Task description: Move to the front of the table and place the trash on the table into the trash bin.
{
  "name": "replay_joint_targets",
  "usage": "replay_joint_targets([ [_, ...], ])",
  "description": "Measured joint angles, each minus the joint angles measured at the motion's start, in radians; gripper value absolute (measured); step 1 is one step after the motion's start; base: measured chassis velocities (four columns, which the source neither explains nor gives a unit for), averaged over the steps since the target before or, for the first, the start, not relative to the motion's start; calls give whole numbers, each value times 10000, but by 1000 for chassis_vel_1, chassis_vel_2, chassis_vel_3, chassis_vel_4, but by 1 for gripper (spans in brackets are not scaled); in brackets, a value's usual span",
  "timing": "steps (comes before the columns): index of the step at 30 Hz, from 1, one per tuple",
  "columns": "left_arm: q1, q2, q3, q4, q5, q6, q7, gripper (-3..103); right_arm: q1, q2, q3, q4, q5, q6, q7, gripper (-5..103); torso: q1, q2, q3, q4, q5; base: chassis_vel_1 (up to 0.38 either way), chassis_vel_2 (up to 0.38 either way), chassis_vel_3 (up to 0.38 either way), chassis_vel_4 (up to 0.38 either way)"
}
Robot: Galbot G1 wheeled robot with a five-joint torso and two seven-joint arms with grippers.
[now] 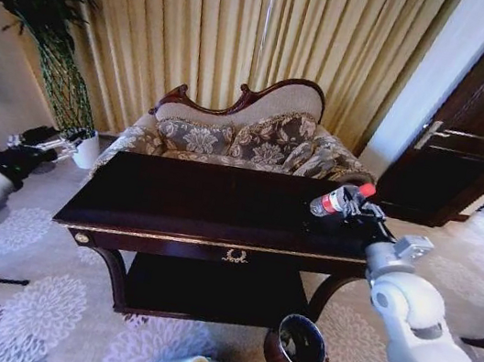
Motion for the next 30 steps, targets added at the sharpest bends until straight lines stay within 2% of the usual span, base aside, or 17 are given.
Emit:
replay_joint_targets([
  [19, 229, 50, 246, 144, 481, -236, -19, 100, -246, 195, -35, 97, -8, 50, 1, 28, -5, 2, -3, 1, -1, 165, -160, -167, 168],
  [30, 70, -212, 645, 176, 844, -257, -63, 100, -610, 646, -346, -547, -694, 185, -284, 28, 2, -3, 3, 0, 0, 32, -24, -32, 32],
])
